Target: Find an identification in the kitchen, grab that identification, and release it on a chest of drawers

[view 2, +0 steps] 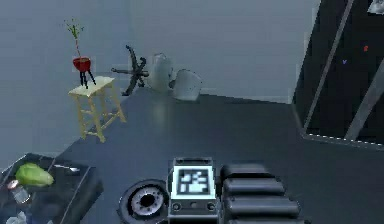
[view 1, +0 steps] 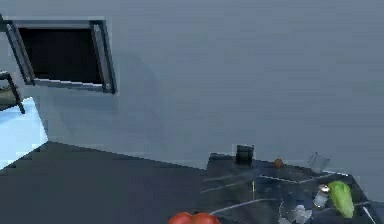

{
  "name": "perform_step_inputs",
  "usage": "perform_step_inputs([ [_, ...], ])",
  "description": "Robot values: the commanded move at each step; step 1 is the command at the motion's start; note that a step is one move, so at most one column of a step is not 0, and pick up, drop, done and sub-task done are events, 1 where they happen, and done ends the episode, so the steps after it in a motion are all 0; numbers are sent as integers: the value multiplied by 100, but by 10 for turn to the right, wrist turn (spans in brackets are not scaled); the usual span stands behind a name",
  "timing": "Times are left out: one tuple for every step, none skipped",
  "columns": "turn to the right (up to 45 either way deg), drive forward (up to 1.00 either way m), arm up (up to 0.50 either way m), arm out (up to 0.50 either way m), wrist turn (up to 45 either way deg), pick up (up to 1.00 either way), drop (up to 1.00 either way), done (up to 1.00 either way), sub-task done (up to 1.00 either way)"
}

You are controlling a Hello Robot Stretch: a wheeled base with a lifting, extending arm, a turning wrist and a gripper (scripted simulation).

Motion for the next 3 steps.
perform_step_inputs([
  [-450, 0, 0, 0, 0, 0, 0, 0, 0],
  [-270, 0, 0, 0, 0, 0, 0, 0, 0],
  [0, 30, 0, 0, 0, 0, 0, 0, 0],
])
